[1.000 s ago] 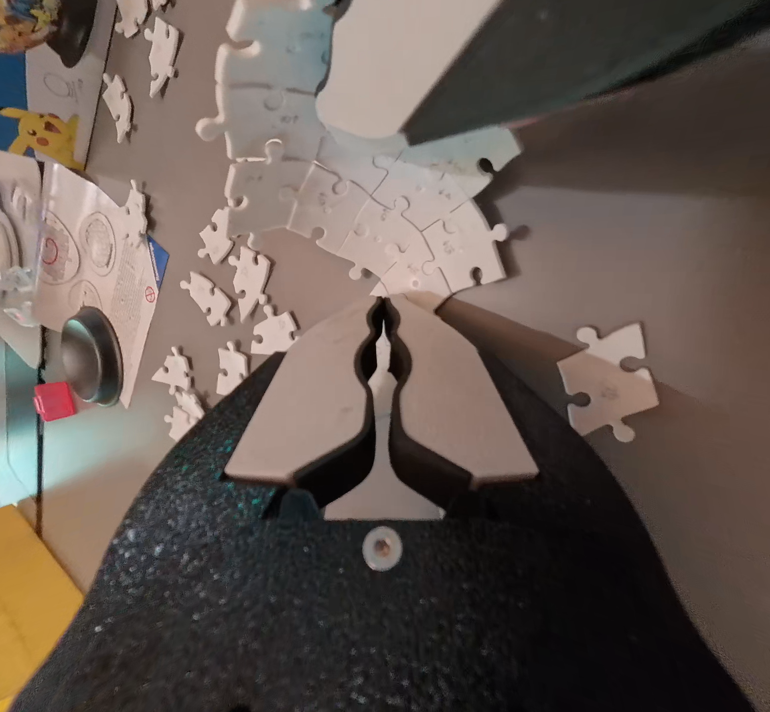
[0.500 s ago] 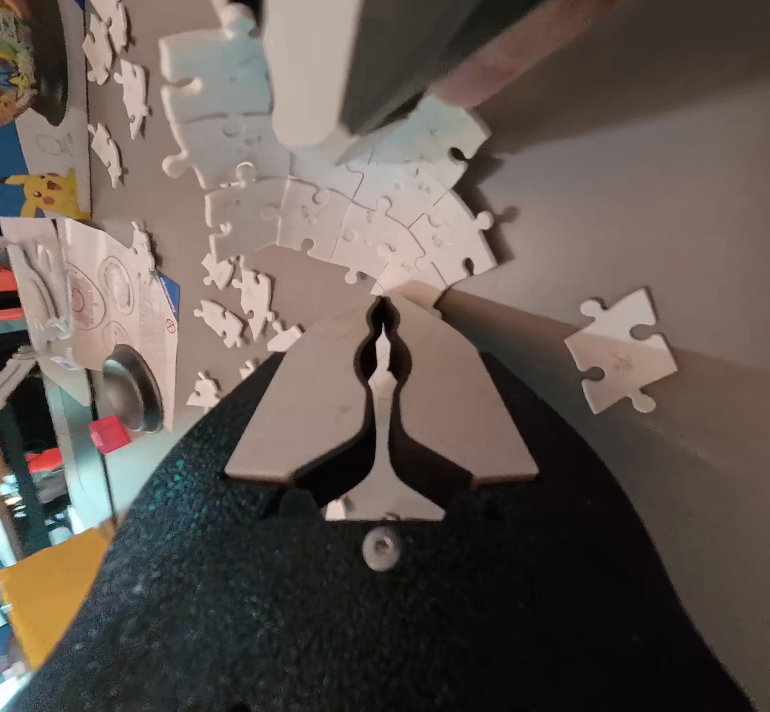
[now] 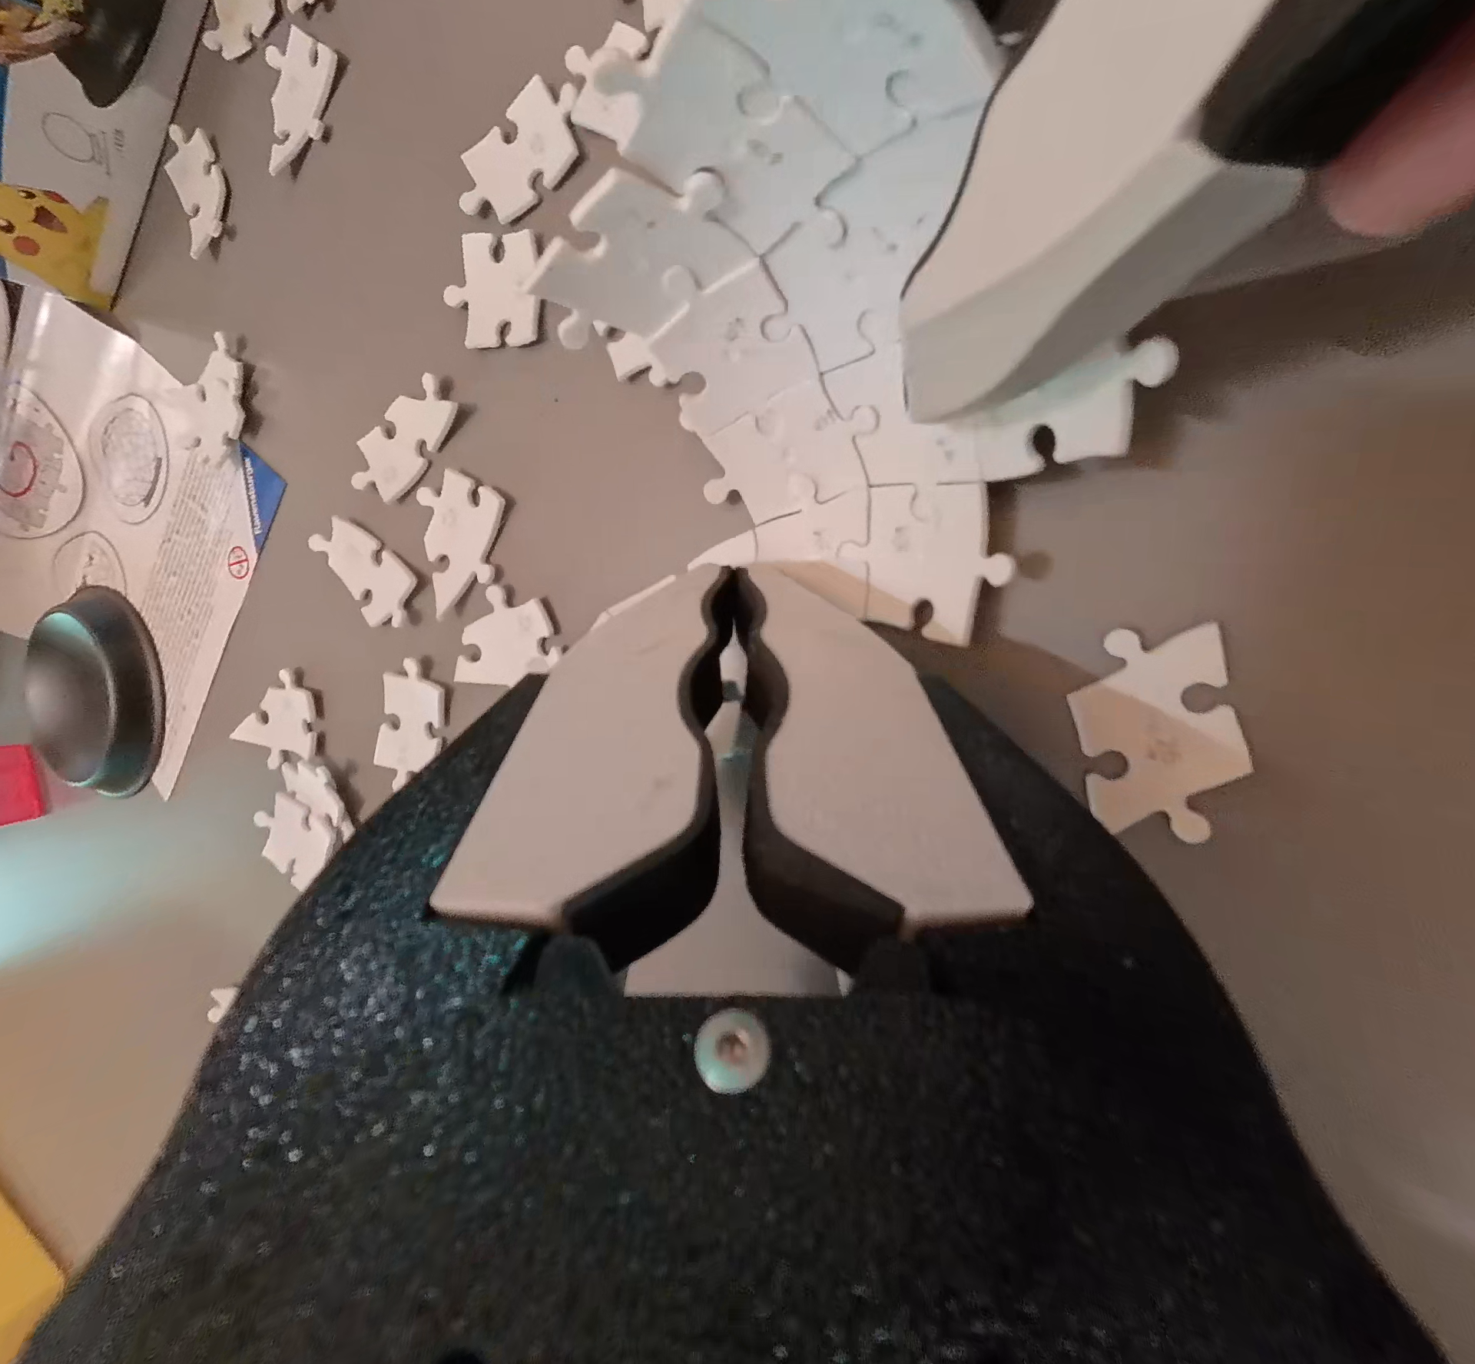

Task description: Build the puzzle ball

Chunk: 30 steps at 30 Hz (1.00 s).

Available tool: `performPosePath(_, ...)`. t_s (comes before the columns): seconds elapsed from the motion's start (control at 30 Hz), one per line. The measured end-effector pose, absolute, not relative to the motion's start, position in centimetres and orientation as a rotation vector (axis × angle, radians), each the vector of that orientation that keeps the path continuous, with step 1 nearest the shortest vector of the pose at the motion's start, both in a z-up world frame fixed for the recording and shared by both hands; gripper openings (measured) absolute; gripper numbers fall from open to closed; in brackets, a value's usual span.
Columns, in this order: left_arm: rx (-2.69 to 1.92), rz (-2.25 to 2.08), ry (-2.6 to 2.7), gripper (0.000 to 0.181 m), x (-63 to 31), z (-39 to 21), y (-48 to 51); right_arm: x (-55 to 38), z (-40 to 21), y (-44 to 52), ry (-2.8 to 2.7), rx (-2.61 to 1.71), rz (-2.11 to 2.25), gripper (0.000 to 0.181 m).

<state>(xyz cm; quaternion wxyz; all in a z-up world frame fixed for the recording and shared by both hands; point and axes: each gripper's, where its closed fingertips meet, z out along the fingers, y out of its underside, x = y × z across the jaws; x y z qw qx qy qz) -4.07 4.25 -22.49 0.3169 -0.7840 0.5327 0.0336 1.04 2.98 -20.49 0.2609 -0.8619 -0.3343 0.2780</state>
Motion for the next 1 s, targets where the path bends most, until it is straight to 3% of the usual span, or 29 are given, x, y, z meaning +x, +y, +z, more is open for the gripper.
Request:
performPosePath(0.73, -2.023, 0.166, 1.533, 0.000, -4.4, -22.5, 4.0, -0.4, -19.5, 3.8, -0.855, -2.265, 0.792, 0.029)
performPosePath(1.0, -1.951, 0.213, 1.672, 0.000, -4.3, -22.5, 4.0, 0.2, -19.6, 2.5, -0.959, -2.240, 0.921, 0.054)
